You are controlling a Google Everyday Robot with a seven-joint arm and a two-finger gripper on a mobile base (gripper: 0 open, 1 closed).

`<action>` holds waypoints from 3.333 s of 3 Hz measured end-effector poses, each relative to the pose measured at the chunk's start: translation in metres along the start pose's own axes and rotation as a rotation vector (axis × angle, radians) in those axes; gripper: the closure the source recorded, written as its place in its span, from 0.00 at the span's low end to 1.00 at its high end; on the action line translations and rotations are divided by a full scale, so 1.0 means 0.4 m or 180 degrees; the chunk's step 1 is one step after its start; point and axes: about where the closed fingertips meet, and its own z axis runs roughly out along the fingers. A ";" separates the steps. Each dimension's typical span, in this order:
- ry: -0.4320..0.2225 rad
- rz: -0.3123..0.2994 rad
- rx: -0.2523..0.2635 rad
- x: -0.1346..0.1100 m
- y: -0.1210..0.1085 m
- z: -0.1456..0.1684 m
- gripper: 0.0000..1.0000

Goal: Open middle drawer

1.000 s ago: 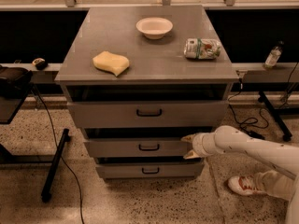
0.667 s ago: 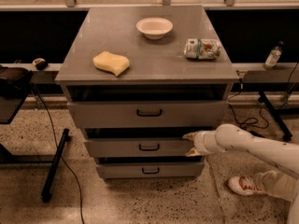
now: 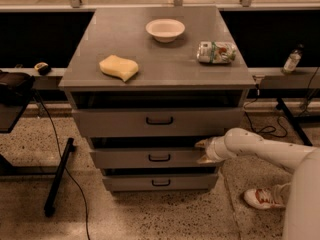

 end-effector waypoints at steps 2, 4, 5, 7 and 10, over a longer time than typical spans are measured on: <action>0.0042 0.0105 -0.0216 0.028 0.005 0.080 0.48; 0.0056 0.0050 -0.0358 -0.025 0.078 0.019 0.49; -0.0012 0.0097 -0.0573 -0.057 0.165 -0.019 0.54; -0.0142 0.0195 -0.0934 -0.122 0.295 -0.125 0.55; -0.0069 0.0236 -0.0705 -0.171 0.181 -0.236 0.72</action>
Offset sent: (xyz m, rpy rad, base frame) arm 0.0200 0.0015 -0.0379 -0.0291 0.1031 -0.0182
